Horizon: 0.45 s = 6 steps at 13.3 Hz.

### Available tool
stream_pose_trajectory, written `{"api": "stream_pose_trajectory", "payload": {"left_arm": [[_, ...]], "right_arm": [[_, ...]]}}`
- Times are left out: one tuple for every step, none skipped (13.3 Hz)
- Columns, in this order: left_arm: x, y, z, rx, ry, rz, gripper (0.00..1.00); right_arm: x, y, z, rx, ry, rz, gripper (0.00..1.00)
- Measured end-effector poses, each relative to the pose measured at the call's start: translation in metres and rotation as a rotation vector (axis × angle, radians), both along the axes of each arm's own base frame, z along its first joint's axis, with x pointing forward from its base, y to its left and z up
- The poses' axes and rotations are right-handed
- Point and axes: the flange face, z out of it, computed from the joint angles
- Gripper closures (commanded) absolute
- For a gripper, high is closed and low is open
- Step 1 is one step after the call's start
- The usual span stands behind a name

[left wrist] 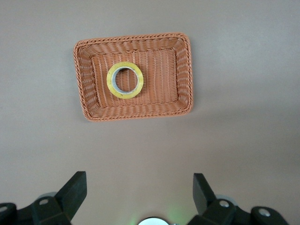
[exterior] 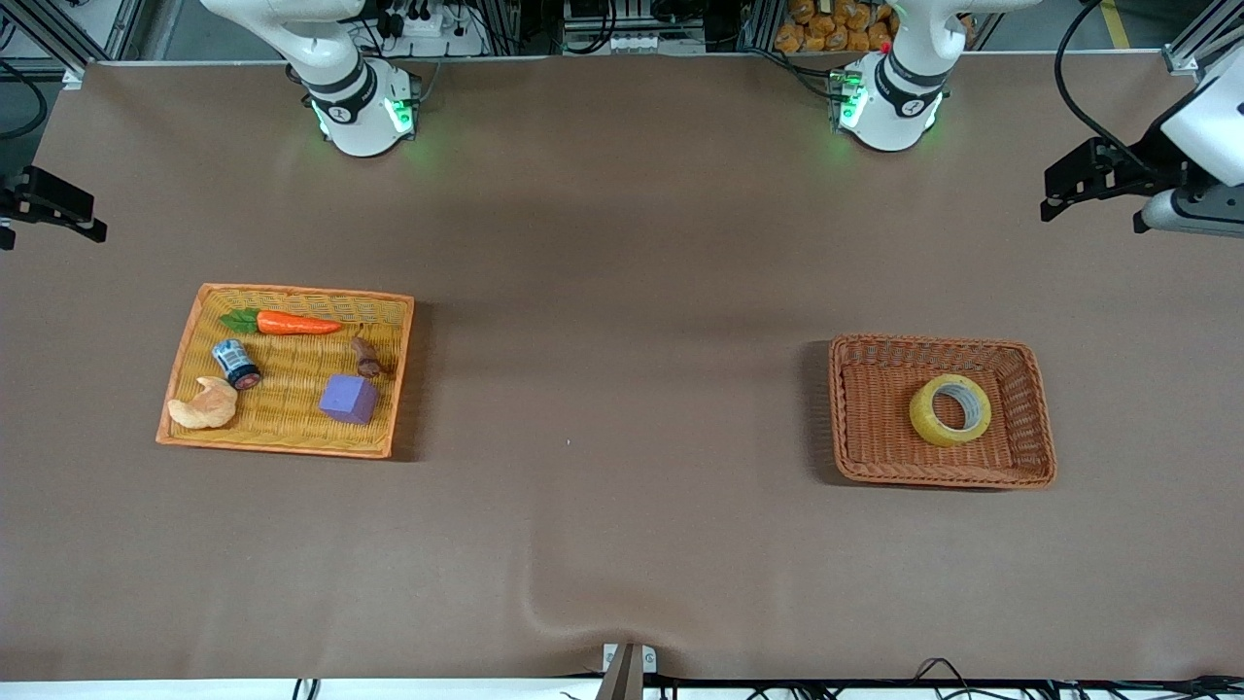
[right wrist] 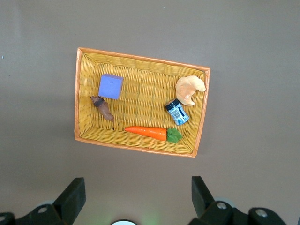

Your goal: Transfer tape with both arms

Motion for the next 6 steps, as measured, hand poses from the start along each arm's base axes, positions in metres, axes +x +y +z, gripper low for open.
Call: {"api": "stream_pose_trajectory", "payload": {"left_arm": [[0.0003,0.0035,0.0003,0.0,-0.001,0.006,0.0],[0.0004,0.0049,0.0002,0.0,0.0,0.009,0.0],[0.0004,0.0053,0.0003,-0.001,0.0,0.01,0.0],[0.0004,0.0053,0.0002,-0.001,0.0,0.01,0.0],[0.0004,0.0053,0.0002,0.0,0.0,0.01,0.0],[0.0003,0.0053,0.0002,0.0,0.0,0.01,0.0]], "right_arm": [[0.0,0.0,0.0,0.0,0.0,0.0,0.0],[0.0,-0.0002,0.0001,0.0,0.0,0.0,0.0],[0.0,-0.0005,0.0002,0.0,0.0,-0.001,0.0],[-0.0001,-0.0007,0.0002,0.0,0.0,-0.001,0.0],[-0.0001,-0.001,0.0002,0.0,0.0,-0.002,0.0],[-0.0002,-0.0016,0.0005,0.0,-0.001,-0.003,0.0]]}}
